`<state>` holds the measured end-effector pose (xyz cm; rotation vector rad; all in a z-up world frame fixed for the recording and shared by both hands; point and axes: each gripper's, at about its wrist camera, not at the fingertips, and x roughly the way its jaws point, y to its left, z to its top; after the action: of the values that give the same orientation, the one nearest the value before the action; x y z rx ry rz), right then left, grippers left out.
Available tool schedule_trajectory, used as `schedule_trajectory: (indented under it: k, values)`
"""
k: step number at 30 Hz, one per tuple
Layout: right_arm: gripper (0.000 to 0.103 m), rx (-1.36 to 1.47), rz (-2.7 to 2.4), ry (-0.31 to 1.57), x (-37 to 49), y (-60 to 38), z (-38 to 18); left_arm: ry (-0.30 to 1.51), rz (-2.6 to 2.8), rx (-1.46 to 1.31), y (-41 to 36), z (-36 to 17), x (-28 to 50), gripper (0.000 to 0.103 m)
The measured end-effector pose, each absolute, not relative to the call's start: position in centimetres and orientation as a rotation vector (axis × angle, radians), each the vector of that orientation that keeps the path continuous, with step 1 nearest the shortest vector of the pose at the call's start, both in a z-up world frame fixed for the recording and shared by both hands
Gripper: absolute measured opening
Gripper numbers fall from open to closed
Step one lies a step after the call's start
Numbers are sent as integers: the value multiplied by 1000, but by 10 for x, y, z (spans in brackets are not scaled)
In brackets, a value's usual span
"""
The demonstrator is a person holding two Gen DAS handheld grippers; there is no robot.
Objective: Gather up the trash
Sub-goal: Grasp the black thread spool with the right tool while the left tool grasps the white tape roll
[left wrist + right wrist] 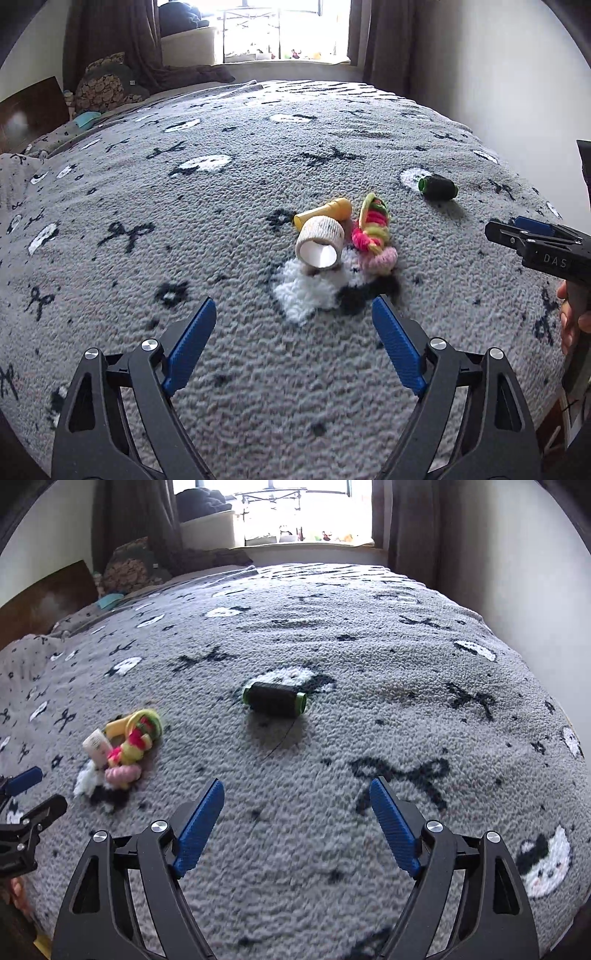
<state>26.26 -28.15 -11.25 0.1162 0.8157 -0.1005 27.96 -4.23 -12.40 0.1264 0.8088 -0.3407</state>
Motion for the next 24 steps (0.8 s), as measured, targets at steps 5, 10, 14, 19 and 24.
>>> schedule_trajectory:
  k: [5, 10, 14, 19, 24]
  values:
    - [82, 113, -124, 858, 299, -290, -124, 840, -341, 110, -53, -137, 311, 71]
    - [82, 103, -116, 861, 328, -291, -130, 863, -356, 107, -59, -146, 330, 68]
    - [82, 59, -105, 851, 350, -284, -130, 873, -364, 108, -63, -149, 341, 59]
    - [53, 32, -45, 861, 365, -274, -134, 875, -383, 124, -70, -148, 347, 35]
    - [34, -45, -34, 847, 356, -256, -128, 869, -389, 146, -74, -142, 340, 32]
